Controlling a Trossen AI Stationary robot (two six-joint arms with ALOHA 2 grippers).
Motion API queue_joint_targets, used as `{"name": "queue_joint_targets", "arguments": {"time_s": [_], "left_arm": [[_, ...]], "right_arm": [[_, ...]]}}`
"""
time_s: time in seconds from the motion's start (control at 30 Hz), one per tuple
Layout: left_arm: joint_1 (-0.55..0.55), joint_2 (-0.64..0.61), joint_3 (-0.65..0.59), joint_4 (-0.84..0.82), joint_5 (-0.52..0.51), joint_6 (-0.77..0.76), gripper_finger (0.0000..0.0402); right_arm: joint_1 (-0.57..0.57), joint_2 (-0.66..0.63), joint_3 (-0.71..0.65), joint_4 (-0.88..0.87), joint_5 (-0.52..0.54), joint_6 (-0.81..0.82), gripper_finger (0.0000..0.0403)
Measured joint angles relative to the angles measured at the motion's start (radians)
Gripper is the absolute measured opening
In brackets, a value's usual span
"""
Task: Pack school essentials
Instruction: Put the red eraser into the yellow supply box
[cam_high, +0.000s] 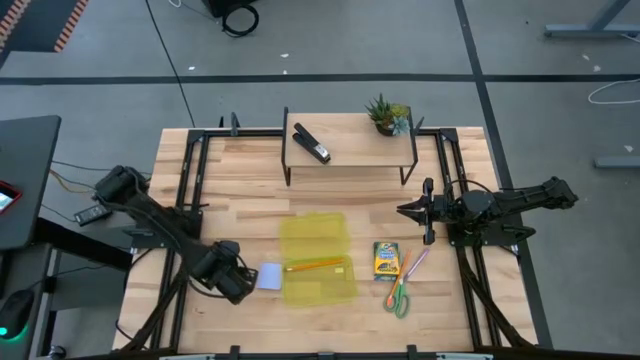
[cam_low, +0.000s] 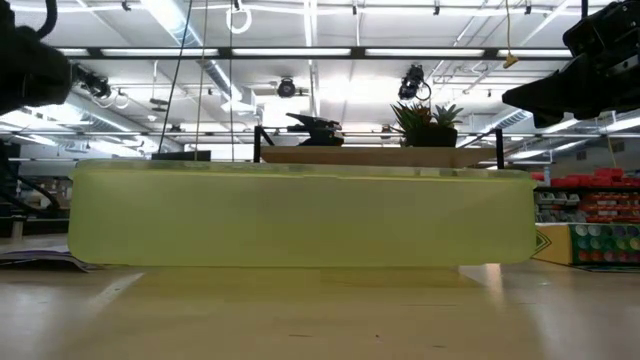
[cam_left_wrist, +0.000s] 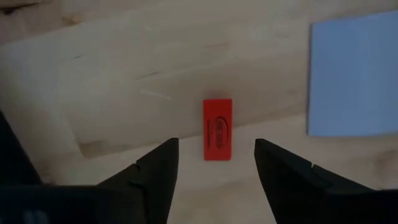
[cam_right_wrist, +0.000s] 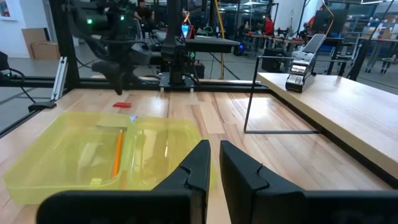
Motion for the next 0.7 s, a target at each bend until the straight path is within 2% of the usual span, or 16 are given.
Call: {"name": "queue_joint_targets", "arguments": {"time_s": [0.37, 0.7], "left_arm": [[0.005, 0.103, 0.0, 0.063, 0.0, 0.004, 0.0186], [0.005, 0.113, -0.009, 0.077, -0.014, 0.005, 0.0174]], "right_arm": [[0.0, 0.0, 0.0, 0.0, 0.0, 0.0, 0.0042], [0.0, 0.0, 0.0, 0.0, 0.0, 0.0, 0.0042]]}}
